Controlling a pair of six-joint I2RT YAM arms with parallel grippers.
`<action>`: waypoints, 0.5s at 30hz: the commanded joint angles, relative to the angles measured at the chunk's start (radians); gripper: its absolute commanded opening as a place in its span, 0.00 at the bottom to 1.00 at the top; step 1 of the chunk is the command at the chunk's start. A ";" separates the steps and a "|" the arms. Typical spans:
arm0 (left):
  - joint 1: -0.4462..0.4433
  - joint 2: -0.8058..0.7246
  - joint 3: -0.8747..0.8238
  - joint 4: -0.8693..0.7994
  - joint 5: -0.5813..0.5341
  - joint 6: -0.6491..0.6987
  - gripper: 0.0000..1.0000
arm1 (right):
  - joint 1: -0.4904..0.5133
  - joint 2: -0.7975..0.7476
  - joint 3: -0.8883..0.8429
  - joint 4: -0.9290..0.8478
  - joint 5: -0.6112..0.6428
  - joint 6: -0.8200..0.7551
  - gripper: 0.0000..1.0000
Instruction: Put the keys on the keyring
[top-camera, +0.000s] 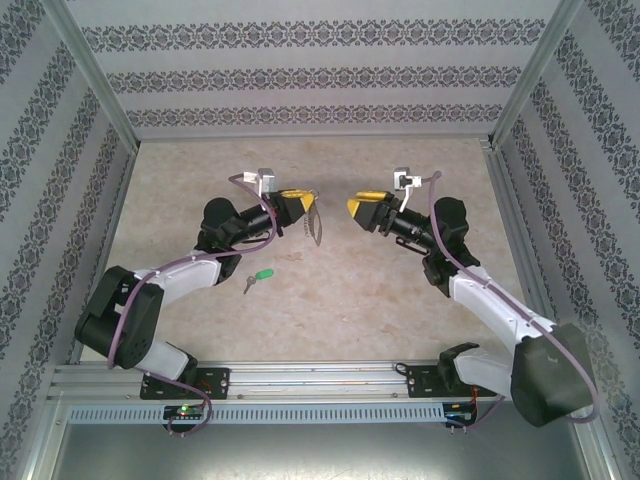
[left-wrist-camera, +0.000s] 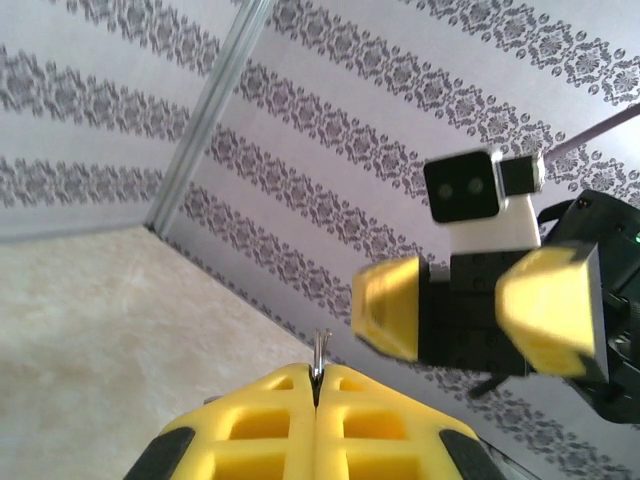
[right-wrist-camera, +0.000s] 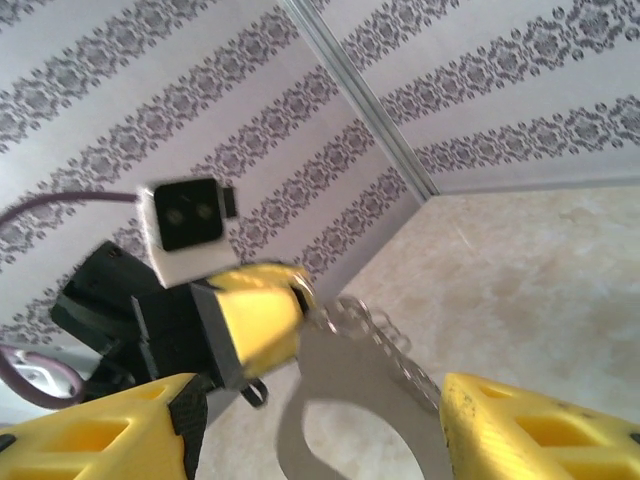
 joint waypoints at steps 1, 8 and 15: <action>-0.007 -0.063 -0.020 0.093 -0.072 0.130 0.00 | 0.068 -0.031 -0.022 -0.216 0.111 -0.131 0.64; 0.014 -0.092 -0.005 0.051 -0.147 0.218 0.00 | 0.270 0.033 -0.038 -0.357 0.308 -0.226 0.64; 0.097 -0.033 0.036 0.135 -0.151 0.150 0.00 | 0.451 0.219 0.018 -0.391 0.464 -0.292 0.63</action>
